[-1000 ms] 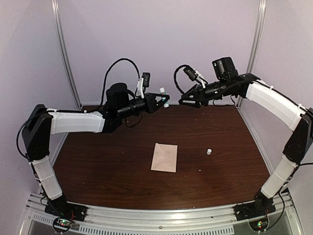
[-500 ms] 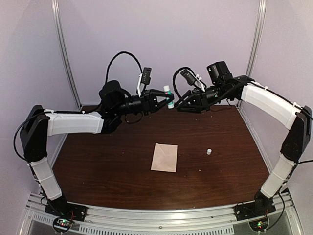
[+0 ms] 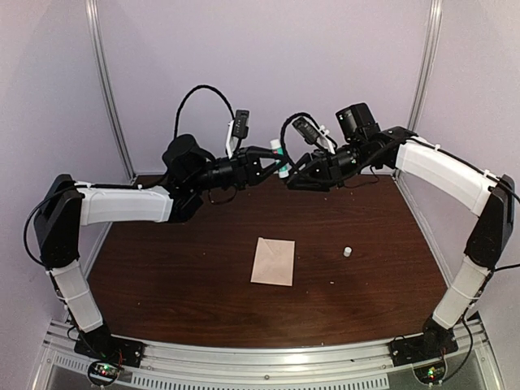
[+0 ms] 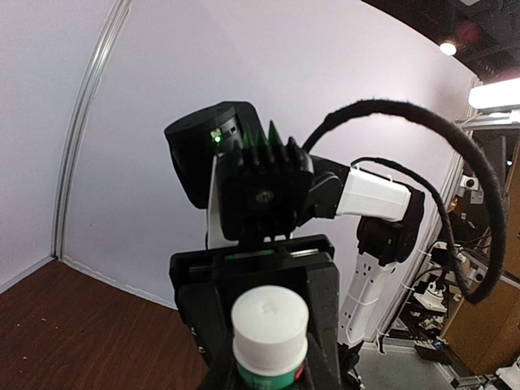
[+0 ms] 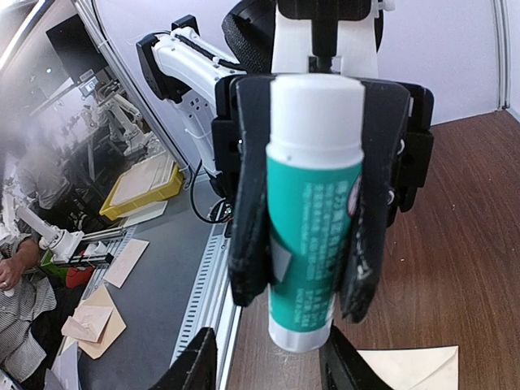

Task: Place the letter into the envelope and seal it
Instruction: Screw the solid glue into position.

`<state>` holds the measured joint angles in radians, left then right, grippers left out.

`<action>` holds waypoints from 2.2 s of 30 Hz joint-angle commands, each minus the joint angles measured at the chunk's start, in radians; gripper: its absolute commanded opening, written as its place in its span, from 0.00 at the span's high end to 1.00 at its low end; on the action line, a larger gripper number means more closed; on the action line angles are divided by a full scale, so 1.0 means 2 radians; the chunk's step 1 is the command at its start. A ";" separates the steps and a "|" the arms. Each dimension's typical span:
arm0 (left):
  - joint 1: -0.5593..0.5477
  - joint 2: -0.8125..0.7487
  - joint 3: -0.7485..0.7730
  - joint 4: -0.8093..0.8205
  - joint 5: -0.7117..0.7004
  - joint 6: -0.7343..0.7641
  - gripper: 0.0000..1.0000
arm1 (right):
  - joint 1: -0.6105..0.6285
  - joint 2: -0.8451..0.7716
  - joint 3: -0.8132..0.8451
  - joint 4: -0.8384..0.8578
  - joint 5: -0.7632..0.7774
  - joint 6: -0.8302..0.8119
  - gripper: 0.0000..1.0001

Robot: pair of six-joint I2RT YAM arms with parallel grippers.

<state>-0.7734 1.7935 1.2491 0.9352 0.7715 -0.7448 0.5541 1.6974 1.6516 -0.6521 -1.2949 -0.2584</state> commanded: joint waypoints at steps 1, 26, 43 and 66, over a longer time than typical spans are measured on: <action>-0.002 0.006 -0.001 0.035 0.007 -0.010 1.00 | 0.002 0.005 0.015 0.021 -0.019 0.013 0.57; -0.006 0.019 0.004 0.030 -0.007 -0.017 1.00 | 0.002 0.014 0.014 0.064 0.021 0.073 0.91; -0.058 -0.007 0.015 -0.135 -0.311 0.095 1.00 | -0.006 -0.056 -0.014 0.042 0.294 0.076 0.62; -0.035 -0.004 0.006 -0.009 -0.009 0.069 1.00 | -0.005 -0.034 -0.021 -0.020 0.024 -0.020 0.60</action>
<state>-0.8452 1.7905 1.2675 0.8391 0.7238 -0.5888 0.5285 1.6230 1.5925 -0.6689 -1.2121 -0.2745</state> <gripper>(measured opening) 0.198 0.430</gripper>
